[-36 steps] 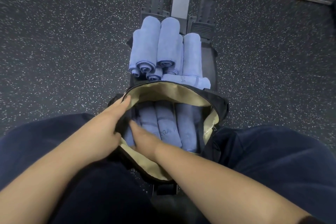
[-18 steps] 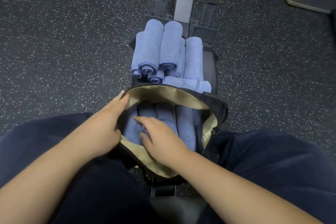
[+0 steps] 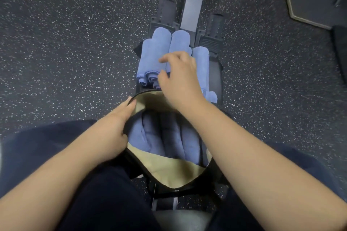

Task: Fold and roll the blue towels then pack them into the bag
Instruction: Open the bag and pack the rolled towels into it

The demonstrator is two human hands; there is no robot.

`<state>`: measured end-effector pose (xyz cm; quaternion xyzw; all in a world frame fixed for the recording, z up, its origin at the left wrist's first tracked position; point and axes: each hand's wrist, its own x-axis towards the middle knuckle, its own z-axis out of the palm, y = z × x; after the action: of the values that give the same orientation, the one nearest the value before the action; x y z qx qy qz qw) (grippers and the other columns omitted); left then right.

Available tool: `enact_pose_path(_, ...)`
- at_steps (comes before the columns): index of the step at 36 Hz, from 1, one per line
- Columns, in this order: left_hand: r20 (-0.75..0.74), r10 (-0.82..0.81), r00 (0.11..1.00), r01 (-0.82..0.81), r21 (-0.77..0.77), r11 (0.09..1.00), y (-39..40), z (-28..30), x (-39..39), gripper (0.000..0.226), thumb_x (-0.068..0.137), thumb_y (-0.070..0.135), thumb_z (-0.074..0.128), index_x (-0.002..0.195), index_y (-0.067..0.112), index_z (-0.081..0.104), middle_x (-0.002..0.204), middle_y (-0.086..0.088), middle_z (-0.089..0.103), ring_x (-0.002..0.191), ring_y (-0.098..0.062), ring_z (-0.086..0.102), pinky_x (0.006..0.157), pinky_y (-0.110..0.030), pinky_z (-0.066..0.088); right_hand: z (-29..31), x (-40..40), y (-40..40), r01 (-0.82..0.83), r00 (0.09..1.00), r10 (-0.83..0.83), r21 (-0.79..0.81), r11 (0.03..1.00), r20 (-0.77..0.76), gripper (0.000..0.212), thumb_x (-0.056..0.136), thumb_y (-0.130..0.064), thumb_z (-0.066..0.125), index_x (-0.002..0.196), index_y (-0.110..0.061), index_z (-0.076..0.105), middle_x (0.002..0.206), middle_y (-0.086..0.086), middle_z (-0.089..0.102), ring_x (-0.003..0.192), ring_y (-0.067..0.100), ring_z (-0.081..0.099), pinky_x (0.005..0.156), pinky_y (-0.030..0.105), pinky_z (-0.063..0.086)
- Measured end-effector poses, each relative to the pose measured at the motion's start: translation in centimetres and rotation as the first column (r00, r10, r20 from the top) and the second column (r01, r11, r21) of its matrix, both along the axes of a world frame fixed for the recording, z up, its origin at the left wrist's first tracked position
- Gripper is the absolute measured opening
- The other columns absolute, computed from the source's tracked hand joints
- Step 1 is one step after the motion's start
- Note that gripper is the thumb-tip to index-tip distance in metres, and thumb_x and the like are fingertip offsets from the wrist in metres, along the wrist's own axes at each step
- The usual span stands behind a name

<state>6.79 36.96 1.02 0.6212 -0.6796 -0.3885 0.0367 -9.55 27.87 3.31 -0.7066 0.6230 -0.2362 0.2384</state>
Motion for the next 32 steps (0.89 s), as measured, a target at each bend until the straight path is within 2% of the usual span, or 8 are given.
enact_pose_path(2, 0.001, 0.012, 1.0, -0.012, 0.005, 1.0, -0.1, 0.0, -0.1, 0.091, 0.077, -0.012, 0.045, 0.153, 0.024, 0.009, 0.16, 0.011, 0.004, 0.136, 0.009, 0.005, 0.098, 0.001, 0.0, -0.6, -0.2, -1.9, 0.055, 0.993, -0.039, 0.144, 0.988, -0.111, 0.04, 0.091, -0.02, 0.053, 0.131, -0.02, 0.051, 0.14, 0.008, 0.036, 0.13, 0.027, 0.026, 0.104, 0.03, 0.027)
enact_pose_path(5, -0.009, 0.027, 1.0, -0.027, -0.001, 1.0, -0.3, -0.1, -0.1, 0.09, 0.078, -0.011, 0.043, 0.154, 0.025, 0.01, 0.16, 0.012, 0.003, 0.143, 0.003, 0.007, 0.101, -0.002, 0.002, -1.9, 0.0, -4.1, 0.115, 0.976, -0.066, 0.235, 0.965, -0.206, 0.054, 0.091, -0.038, 0.057, 0.141, -0.027, 0.04, 0.152, 0.012, 0.017, 0.139, 0.032, 0.015, 0.11, 0.041, 0.025)
enact_pose_path(9, -0.041, 0.034, 0.999, -0.034, 0.001, 0.999, -0.6, -0.3, -0.1, 0.089, 0.079, -0.01, 0.042, 0.154, 0.025, 0.01, 0.159, 0.014, 0.003, 0.13, 0.013, 0.003, 0.098, 0.002, 0.0, -3.9, 0.4, -6.1, 0.17, 0.963, -0.083, 0.336, 0.927, -0.258, 0.073, 0.084, -0.056, 0.062, 0.145, -0.032, 0.03, 0.157, 0.009, -0.001, 0.143, 0.037, 0.005, 0.112, 0.05, 0.024)
enact_pose_path(12, -0.059, 0.033, 0.998, -0.033, -0.001, 0.999, -0.8, -0.6, 0.0, 0.09, 0.078, -0.011, 0.041, 0.154, 0.026, 0.01, 0.157, 0.018, 0.004, 0.131, 0.014, 0.002, 0.101, 0.0, 0.001, -4.8, 0.8, -7.1, 0.197, 0.959, -0.095, 0.389, 0.9, -0.267, 0.083, 0.077, -0.065, 0.063, 0.145, -0.032, 0.029, 0.158, 0.01, -0.008, 0.143, 0.039, 0.004, 0.112, 0.053, 0.023)
enact_pose_path(17, -0.078, 0.044, 0.996, -0.043, 0.007, 0.999, -1.1, -0.9, -0.2, 0.091, 0.078, -0.011, 0.039, 0.154, 0.028, 0.008, 0.147, 0.026, 0.002, 0.131, 0.015, -0.002, 0.104, -0.003, 0.0, -5.5, 2.0, -8.3, 0.244, 0.943, -0.102, 0.453, 0.857, -0.316, 0.093, 0.07, -0.077, 0.058, 0.143, -0.026, 0.03, 0.158, 0.013, -0.009, 0.14, 0.04, 0.015, 0.11, 0.05, 0.026)
enact_pose_path(22, -0.074, 0.027, 0.997, -0.026, 0.018, 1.0, -1.2, -1.0, -0.1, 0.091, 0.077, -0.011, 0.04, 0.154, 0.026, 0.006, 0.158, 0.017, 0.0, 0.133, 0.013, -0.003, 0.104, -0.002, -0.001, -6.1, 2.6, -9.4, 0.36, 0.917, -0.202, 0.493, 0.792, -0.345, 0.098, 0.063, -0.082, 0.059, 0.14, -0.027, 0.031, 0.154, 0.01, -0.005, 0.134, 0.039, 0.024, 0.102, 0.052, 0.035)
enact_pose_path(27, -0.083, 0.016, 0.996, -0.014, 0.022, 1.0, -1.4, -0.8, -0.2, 0.092, 0.078, -0.011, 0.041, 0.153, 0.027, 0.005, 0.144, 0.026, -0.001, 0.131, 0.014, -0.004, 0.091, 0.009, -0.007, -6.7, 2.8, -9.9, 0.381, 0.908, -0.196, 0.538, 0.751, -0.369, 0.101, 0.064, -0.081, 0.059, 0.144, -0.032, 0.021, 0.154, 0.014, -0.017, 0.134, 0.045, 0.022, 0.102, 0.057, 0.032)
enact_pose_path(32, -0.081, 0.02, 0.997, -0.017, 0.03, 0.999, -1.4, -0.7, -0.3, 0.091, 0.079, -0.011, 0.041, 0.153, 0.026, 0.004, 0.15, 0.023, -0.002, 0.131, 0.015, -0.006, 0.091, 0.009, -0.008, -7.0, 2.8, -10.2, 0.397, 0.898, -0.182, 0.559, 0.728, -0.401, 0.093, 0.07, -0.067, 0.065, 0.143, -0.034, 0.017, 0.153, 0.015, -0.021, 0.131, 0.043, 0.026, 0.095, 0.048, 0.036)
